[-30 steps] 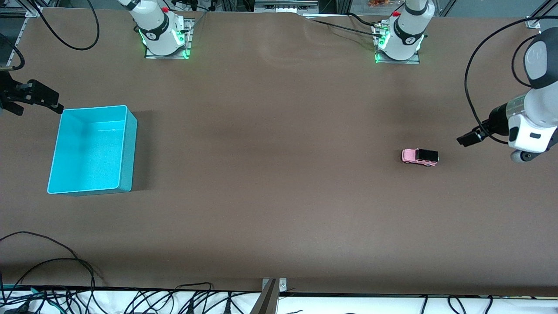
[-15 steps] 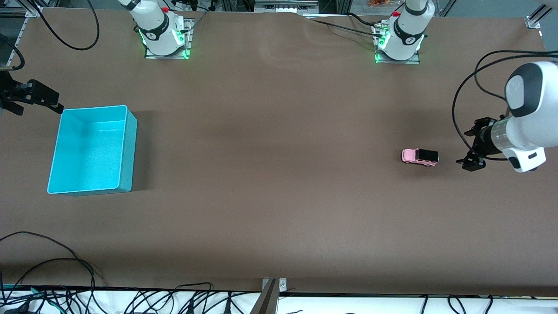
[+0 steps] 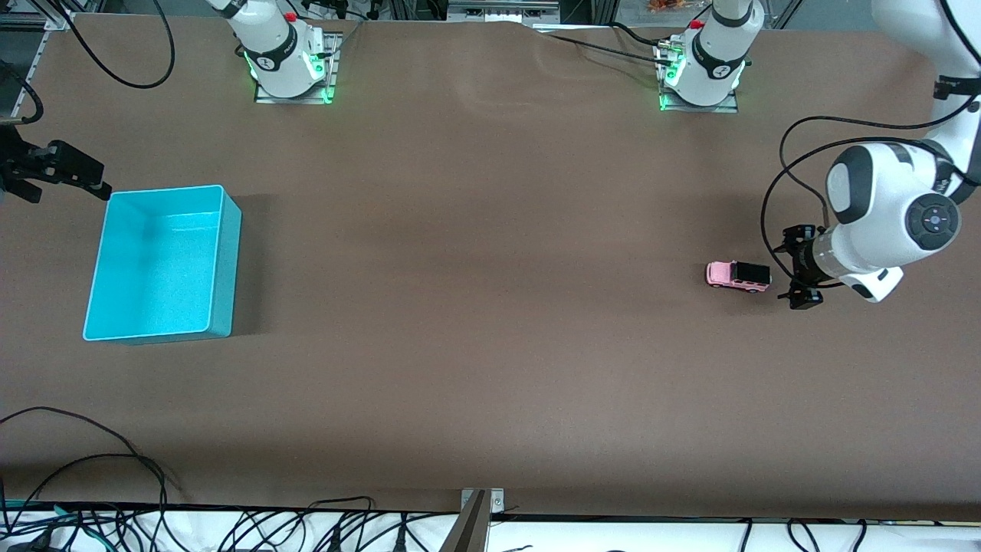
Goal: Wind and store pink jeep toy
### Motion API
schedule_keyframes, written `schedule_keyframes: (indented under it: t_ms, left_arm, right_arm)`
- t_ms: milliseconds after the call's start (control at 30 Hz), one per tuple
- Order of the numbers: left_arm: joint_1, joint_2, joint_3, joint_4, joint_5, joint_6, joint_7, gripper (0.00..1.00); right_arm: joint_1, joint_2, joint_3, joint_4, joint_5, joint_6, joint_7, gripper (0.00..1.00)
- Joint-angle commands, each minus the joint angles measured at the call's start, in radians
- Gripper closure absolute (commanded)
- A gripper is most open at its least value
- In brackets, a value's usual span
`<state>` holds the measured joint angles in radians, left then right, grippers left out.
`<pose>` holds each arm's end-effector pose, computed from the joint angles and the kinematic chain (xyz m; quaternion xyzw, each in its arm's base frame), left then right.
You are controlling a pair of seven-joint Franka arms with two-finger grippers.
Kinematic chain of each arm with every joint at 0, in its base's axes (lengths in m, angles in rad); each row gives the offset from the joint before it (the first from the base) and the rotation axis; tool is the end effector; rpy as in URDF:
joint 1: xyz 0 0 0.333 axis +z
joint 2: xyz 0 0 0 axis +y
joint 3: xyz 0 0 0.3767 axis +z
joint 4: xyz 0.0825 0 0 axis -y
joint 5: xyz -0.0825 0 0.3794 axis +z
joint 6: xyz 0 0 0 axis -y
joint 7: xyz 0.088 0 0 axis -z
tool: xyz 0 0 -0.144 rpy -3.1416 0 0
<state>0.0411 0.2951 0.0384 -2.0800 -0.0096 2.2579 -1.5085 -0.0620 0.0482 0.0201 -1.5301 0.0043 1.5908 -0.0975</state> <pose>0.5799 0.0451 0.3002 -0.6978 -0.7139 0.0428 0.0399 0.5699 -0.0236 0.6421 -0.9996 -0.0278 -0.0064 0.0022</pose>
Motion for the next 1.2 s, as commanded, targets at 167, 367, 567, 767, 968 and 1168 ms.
schedule_keyframes:
  t_ms: [167, 367, 567, 767, 968, 1168]
  left_arm:
    - [0.002, 0.044, -0.005, -0.063, 0.020, 0.132, -0.022, 0.00]
    - [-0.007, 0.073, -0.009, -0.066, 0.072, 0.161, -0.015, 0.00]
    - [-0.010, 0.085, -0.015, -0.066, 0.085, 0.172, 0.004, 0.00]
    - [-0.010, 0.088, -0.020, -0.068, 0.085, 0.172, 0.045, 0.00]
    - [-0.010, 0.090, -0.020, -0.086, 0.085, 0.172, 0.045, 0.00]
    - [-0.010, 0.091, -0.025, -0.097, 0.083, 0.189, 0.031, 0.06]
  right_arm:
    - [-0.004, 0.009, -0.003, 0.021, 0.017, -0.011, -0.010, 0.00]
    - [-0.004, 0.009, -0.003, 0.021, 0.017, -0.009, -0.010, 0.00]
    - [-0.007, 0.007, -0.006, 0.022, 0.017, -0.015, -0.013, 0.00]
    - [-0.004, 0.009, -0.003, 0.022, 0.016, -0.011, -0.010, 0.00]
    - [-0.007, 0.009, -0.006, 0.022, 0.017, -0.014, -0.013, 0.00]
    - [-0.006, 0.007, -0.005, 0.022, 0.016, -0.014, -0.013, 0.00]
